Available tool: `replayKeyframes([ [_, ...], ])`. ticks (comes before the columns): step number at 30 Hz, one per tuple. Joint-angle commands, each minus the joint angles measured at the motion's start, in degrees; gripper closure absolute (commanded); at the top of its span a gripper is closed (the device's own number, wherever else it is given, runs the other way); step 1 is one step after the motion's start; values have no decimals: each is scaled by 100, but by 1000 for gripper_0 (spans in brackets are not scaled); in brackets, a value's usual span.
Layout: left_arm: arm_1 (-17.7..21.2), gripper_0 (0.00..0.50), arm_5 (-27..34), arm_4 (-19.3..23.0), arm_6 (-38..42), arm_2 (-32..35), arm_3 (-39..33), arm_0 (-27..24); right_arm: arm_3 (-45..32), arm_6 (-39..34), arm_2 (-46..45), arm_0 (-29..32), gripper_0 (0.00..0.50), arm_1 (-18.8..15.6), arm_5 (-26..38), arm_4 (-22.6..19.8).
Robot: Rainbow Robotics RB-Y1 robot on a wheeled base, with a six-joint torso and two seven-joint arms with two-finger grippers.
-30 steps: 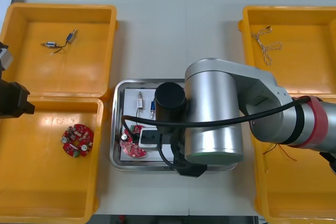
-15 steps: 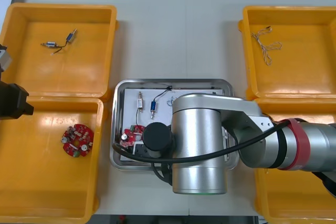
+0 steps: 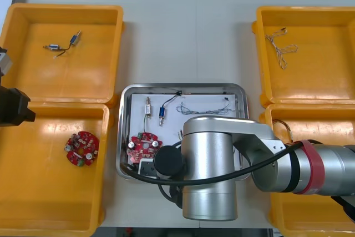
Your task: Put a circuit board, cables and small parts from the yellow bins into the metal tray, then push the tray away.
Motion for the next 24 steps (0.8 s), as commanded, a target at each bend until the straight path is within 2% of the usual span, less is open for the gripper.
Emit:
replayKeyframes([
  [1, 273, 0, 25, -59, -410, 198, -169, 104, 161, 176, 132, 32, 0, 198, -170, 44],
  [24, 273, 0, 25, -59, -410, 198, -169, 104, 679, 167, 510, 50, 0, 251, -759, 352],
])
